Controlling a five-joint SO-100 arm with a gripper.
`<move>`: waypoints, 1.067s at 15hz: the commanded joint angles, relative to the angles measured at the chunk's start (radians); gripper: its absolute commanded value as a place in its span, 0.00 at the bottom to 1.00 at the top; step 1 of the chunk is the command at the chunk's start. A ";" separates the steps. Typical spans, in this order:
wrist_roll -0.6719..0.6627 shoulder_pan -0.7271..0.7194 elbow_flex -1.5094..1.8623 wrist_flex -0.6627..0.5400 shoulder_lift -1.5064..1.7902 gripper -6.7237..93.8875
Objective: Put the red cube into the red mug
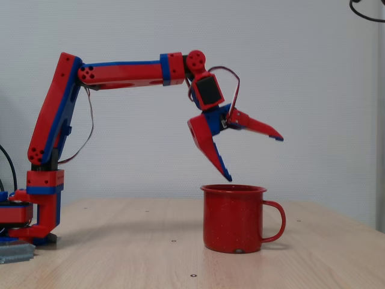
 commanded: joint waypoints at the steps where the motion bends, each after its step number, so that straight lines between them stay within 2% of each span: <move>1: 0.020 -0.035 -0.144 0.058 0.129 0.59; 3: 0.028 -0.052 -0.229 0.144 0.158 0.59; 6: 0.029 -0.061 -0.281 0.229 0.293 0.49; 7: 0.025 -0.060 -0.275 0.241 0.353 0.35; 8: 0.029 -0.055 -0.261 0.249 0.411 0.07; 10: 0.028 -0.052 -0.190 0.258 0.529 0.07; 13: -0.014 -0.051 0.110 0.175 0.834 0.07; 14: -0.021 -0.032 0.175 0.186 0.907 0.07; 16: -0.080 0.009 0.445 0.118 1.114 0.07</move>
